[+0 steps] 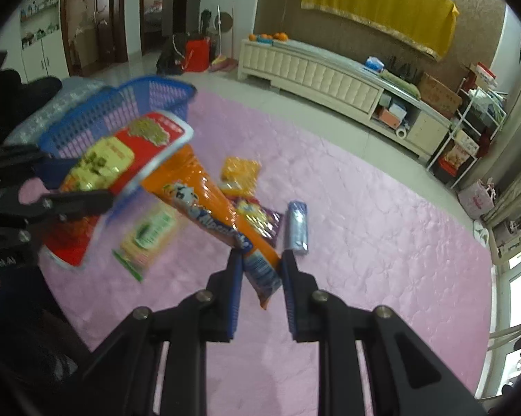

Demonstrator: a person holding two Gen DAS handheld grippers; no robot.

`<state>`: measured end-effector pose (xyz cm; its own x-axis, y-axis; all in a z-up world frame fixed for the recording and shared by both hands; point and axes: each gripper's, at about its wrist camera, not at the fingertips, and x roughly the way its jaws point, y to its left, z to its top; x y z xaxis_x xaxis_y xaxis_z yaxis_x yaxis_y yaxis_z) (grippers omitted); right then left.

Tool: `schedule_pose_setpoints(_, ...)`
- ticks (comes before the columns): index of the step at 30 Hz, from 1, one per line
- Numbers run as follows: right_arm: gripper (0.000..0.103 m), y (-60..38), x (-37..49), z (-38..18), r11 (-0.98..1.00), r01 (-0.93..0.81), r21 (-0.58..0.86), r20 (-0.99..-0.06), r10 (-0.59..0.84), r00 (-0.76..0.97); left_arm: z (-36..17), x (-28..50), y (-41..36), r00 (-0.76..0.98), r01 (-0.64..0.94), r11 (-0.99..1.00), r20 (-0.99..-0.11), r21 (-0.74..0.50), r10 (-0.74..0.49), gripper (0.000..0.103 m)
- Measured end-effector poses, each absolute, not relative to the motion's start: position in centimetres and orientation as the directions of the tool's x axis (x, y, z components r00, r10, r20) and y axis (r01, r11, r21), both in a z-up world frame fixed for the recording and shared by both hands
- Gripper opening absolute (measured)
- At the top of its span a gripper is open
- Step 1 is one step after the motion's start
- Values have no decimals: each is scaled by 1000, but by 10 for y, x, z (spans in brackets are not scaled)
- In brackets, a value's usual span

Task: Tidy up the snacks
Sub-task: 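Carry the orange bag over the basket with the right tool while the left tool carries the red bag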

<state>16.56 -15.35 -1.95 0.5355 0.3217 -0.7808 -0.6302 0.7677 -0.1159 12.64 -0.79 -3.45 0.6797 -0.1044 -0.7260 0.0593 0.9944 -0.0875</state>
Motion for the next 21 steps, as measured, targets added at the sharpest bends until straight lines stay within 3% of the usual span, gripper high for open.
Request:
schedule_pose_setpoints(16, 26, -70, 151, 23, 749, -661, -49, -729, 426, 536, 16, 96, 85, 749, -46, 998, -662, -31, 14, 36)
schedule_pose_setpoints(21, 26, -35, 157, 23, 734, -678, 36, -737, 478, 478, 22, 92, 124, 755, -90, 996, -653, -22, 54, 36)
